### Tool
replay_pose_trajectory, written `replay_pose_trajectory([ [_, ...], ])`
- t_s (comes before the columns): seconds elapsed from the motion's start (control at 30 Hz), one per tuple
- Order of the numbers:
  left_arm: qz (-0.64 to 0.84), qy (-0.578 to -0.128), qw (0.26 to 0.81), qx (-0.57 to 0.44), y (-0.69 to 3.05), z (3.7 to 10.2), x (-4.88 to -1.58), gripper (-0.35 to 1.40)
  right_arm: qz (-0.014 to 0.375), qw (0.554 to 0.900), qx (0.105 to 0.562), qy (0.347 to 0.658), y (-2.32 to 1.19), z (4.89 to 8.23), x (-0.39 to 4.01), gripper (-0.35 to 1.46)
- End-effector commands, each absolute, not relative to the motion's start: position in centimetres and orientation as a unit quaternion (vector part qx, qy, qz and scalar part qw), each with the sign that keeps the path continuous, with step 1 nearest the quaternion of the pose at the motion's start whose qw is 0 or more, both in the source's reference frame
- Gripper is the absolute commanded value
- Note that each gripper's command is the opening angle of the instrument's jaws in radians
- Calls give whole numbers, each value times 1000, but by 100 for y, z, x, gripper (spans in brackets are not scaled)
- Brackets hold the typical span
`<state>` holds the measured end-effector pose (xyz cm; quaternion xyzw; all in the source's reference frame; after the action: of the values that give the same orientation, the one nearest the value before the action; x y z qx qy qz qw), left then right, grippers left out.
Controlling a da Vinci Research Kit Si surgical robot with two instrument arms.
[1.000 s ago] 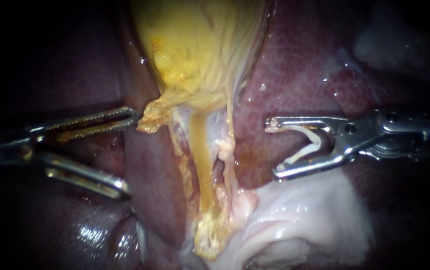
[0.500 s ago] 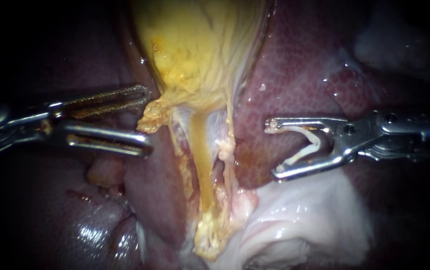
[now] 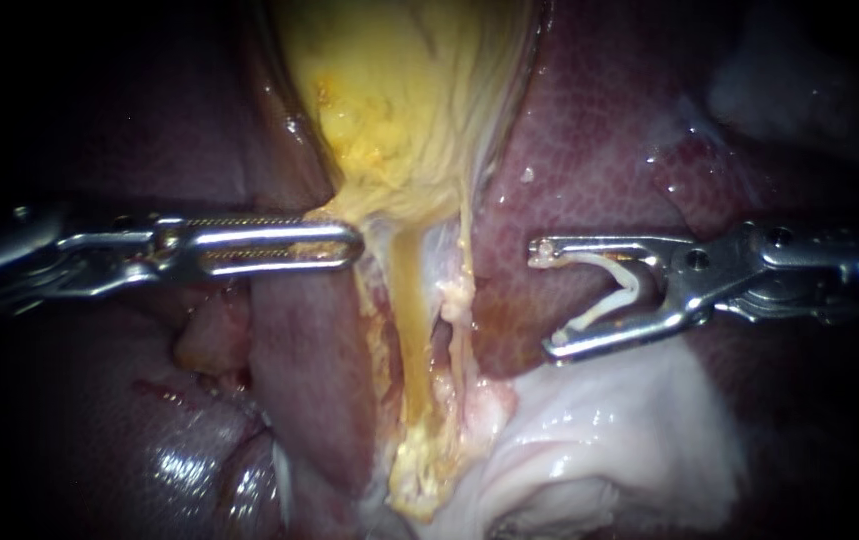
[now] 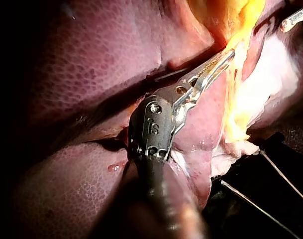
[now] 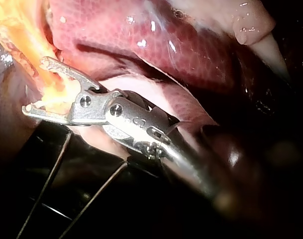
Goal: Clipping first clip left tube
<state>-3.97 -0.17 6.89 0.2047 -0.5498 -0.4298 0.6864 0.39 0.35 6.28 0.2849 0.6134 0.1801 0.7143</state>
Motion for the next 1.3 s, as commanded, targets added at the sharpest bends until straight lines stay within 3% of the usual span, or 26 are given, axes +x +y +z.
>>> replay_pose_trajectory([
  [0.03,-430,-549,686,207,-17,688,-396,-35,180,714,285,614,34,628,40,60],
  [0.27,-435,-542,686,213,-18,673,-393,-35,170,713,286,618,17,643,53,60],
  [0.47,-438,-543,682,218,-11,645,-384,-35,163,705,295,624,-12,676,83,60],
  [1.03,-438,-545,680,219,-12,640,-381,-35,170,712,331,595,-59,776,132,60],
  [1.3,-438,-546,680,218,-12,643,-384,-35,167,709,344,592,-64,788,146,60],
])
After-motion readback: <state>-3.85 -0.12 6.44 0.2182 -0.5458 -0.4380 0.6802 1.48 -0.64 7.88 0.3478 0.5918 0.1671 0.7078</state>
